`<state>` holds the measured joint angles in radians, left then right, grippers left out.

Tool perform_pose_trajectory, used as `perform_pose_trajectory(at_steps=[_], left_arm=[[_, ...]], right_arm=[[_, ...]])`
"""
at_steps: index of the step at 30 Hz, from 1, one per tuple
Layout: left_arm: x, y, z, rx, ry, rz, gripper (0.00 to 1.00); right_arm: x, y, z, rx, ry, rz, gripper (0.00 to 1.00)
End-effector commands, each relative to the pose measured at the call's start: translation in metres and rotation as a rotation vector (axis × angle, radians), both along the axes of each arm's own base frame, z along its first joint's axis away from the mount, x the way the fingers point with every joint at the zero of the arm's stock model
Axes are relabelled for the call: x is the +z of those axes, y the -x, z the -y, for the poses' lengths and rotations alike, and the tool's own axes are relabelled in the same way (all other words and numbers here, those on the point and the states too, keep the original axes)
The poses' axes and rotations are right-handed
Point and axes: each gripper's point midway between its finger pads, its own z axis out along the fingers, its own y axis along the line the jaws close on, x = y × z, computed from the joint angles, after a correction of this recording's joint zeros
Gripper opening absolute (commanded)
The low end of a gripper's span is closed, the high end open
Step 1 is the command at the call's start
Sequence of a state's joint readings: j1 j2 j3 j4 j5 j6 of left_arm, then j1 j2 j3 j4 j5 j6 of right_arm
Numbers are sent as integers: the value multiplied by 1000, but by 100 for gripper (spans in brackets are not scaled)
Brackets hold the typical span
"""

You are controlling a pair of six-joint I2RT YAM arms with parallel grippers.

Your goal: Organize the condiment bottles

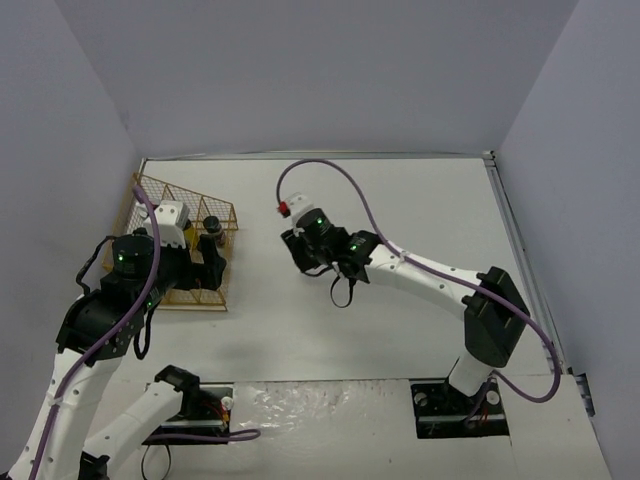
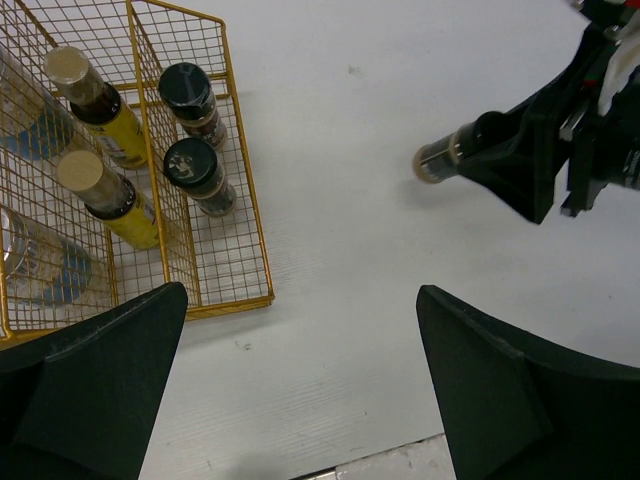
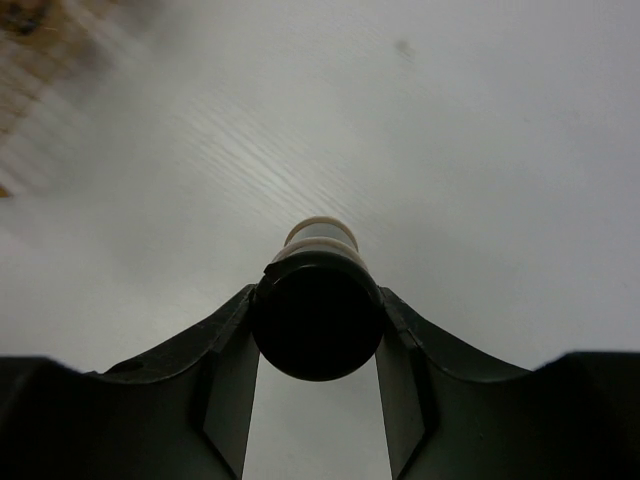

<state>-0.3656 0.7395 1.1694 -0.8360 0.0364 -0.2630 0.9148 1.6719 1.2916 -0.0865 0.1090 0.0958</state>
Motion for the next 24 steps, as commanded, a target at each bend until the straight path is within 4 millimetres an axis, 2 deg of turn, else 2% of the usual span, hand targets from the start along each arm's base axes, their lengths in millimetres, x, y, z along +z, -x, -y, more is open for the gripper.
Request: perform_pose_trajectory(at_steps=[1, 5, 10, 13, 16, 17, 19, 21, 22, 24], left_arm=[[13, 0, 1, 9, 25, 27, 97], [9, 3, 1, 11, 33, 5, 97], [7, 4, 2, 10, 39, -10, 97], [4, 4, 3, 7, 40, -22, 97], [3, 2, 6, 0, 44, -29, 97], [3, 2, 7, -4, 46, -30, 97], [0, 0, 10, -17, 48, -44, 97], [1, -1, 13, -27, 52, -52, 97], [0, -2, 14, -30, 54, -56, 97], [4, -5, 18, -37, 65, -57, 97]], right_arm=[[4, 11, -55, 181, -38, 39, 0], [-14, 18, -75, 238, -30, -2, 0], [-35, 24, -82, 264, -7, -39, 2], [-42, 25, -81, 264, 6, -47, 16], [-45, 26, -79, 263, 11, -52, 37], [-45, 27, -79, 264, 11, -52, 39], [-42, 28, -78, 266, 6, -51, 50], [-21, 29, -78, 269, -28, -25, 63], [-17, 29, -77, 268, -35, -20, 66], [21, 29, -70, 246, -90, 35, 79]])
